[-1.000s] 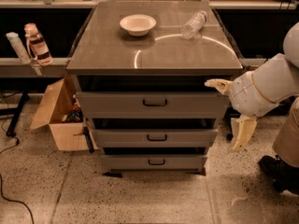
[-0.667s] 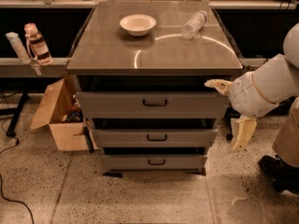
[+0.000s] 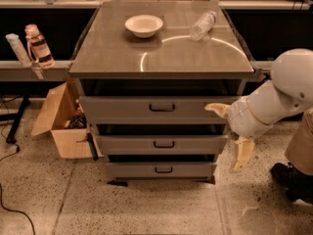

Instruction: Open bottom drawer

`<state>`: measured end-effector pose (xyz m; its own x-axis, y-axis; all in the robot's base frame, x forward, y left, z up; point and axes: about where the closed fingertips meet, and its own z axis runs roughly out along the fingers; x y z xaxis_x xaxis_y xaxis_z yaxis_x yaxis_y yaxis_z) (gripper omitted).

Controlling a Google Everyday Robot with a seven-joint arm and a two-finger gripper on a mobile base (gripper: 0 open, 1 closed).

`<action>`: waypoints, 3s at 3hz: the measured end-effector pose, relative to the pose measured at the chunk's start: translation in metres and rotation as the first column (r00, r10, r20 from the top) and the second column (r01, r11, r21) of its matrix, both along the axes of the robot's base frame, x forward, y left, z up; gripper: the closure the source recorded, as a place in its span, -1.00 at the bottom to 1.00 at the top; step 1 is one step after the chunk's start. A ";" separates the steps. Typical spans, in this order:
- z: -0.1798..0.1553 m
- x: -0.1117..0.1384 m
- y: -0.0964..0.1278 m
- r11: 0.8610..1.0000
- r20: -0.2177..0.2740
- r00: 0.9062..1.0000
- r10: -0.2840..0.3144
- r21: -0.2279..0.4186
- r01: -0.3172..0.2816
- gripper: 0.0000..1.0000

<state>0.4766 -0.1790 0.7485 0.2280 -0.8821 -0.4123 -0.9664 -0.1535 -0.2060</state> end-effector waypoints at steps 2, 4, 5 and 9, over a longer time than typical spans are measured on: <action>-0.065 -0.006 0.002 0.998 -0.010 0.999 -0.048 -0.041 0.048 -1.00; -0.098 0.000 0.013 0.977 0.055 0.980 -0.191 -0.087 0.195 -1.00; -0.098 0.000 0.013 0.977 0.054 0.980 -0.191 -0.086 0.195 -1.00; -0.160 0.013 0.040 0.996 -0.012 0.996 -0.084 -0.018 0.084 -1.00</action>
Offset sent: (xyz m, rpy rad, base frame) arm -0.0059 0.0009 -0.1004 -0.0715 -0.0318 -0.1299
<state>0.4893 -0.1389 0.5885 0.1475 -0.9052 -0.3986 -0.9786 -0.0749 -0.1918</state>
